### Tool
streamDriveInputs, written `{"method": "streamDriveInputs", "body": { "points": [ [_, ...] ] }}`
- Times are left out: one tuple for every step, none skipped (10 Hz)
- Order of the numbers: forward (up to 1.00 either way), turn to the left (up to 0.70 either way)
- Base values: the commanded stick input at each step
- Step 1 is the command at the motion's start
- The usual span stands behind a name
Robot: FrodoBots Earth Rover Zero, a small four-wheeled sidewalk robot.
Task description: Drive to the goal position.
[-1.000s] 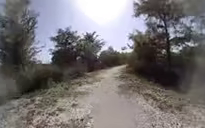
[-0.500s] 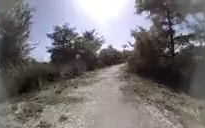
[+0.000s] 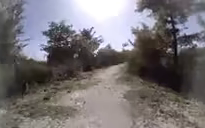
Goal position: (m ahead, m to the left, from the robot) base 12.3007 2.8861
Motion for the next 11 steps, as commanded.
{"method": "streamDriveInputs", "body": {
  "points": [
    [0.70,0.00],
    [0.70,0.00],
    [0.70,0.00],
    [0.70,0.00],
    [0.70,0.00],
    [0.70,0.00],
    [0.70,0.00],
    [0.70,0.00],
    [0.70,0.00],
    [0.70,0.00],
    [0.70,0.00]
  ]
}}
